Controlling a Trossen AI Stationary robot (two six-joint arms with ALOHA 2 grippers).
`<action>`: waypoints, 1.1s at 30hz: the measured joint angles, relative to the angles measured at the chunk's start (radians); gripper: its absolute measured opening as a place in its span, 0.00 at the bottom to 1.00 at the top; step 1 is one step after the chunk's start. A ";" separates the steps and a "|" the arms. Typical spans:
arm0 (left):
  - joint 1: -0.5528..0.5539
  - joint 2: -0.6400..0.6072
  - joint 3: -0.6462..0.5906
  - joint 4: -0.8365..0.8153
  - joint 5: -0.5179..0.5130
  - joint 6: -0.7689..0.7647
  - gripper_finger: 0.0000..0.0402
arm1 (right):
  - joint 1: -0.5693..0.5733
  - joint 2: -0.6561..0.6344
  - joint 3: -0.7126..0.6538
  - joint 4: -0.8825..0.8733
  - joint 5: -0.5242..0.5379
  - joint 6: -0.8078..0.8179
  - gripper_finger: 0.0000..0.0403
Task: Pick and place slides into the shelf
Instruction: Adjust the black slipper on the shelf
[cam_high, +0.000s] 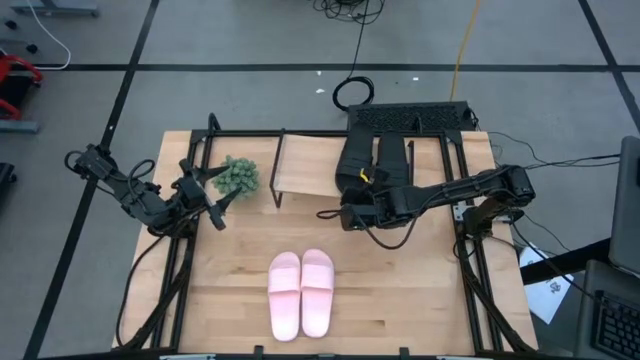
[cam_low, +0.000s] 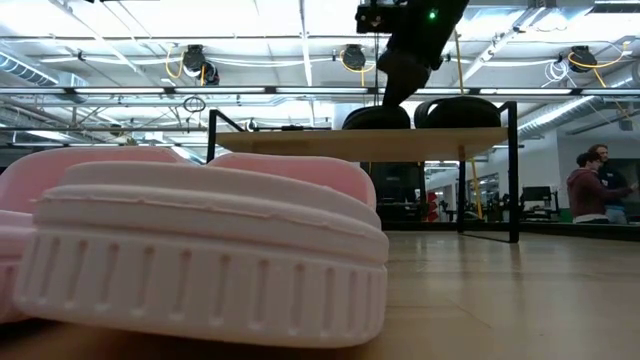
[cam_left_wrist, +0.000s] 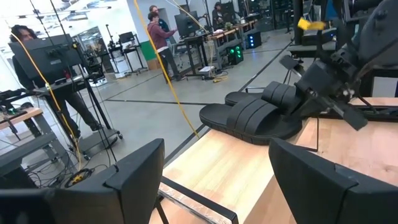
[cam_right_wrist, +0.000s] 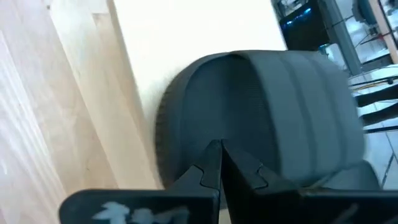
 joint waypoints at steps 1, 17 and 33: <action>0.000 0.000 0.000 -0.002 0.000 0.000 0.73 | 0.000 -0.012 0.000 -0.004 0.000 0.002 0.00; 0.000 0.000 0.000 -0.021 0.000 -0.007 0.73 | 0.053 -0.090 0.000 -0.008 -0.129 0.087 0.19; 0.000 0.000 0.000 -0.021 0.000 -0.006 0.73 | 0.054 -0.090 0.000 0.001 -0.155 0.082 0.26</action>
